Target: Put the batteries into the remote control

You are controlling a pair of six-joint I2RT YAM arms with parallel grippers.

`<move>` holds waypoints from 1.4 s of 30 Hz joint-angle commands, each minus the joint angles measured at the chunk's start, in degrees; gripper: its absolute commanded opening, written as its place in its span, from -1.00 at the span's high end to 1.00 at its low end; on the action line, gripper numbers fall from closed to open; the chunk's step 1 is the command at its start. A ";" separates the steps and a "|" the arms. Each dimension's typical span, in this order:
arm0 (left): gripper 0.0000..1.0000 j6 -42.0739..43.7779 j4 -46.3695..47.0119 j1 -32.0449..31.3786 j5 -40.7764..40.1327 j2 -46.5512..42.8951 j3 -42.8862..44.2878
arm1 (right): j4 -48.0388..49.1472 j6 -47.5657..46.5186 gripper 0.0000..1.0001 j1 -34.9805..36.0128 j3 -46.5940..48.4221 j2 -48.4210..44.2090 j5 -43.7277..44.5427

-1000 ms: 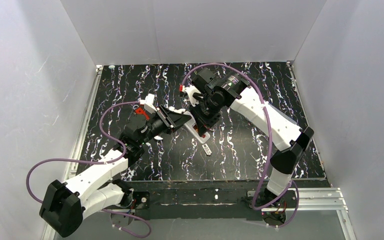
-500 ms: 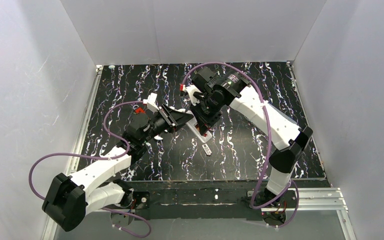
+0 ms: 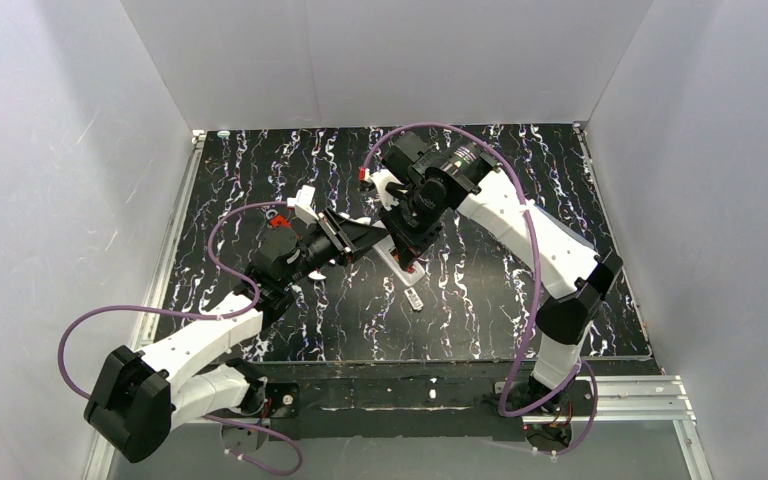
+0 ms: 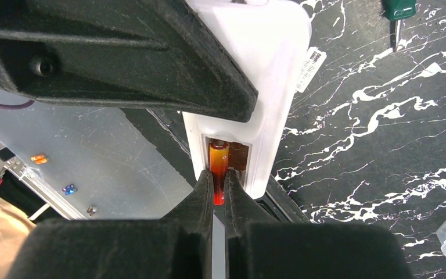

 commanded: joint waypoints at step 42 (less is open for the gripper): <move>1.00 -2.63 9.19 -1.66 1.78 -0.83 2.78 | 7.17 2.05 0.38 0.22 1.44 0.29 0.60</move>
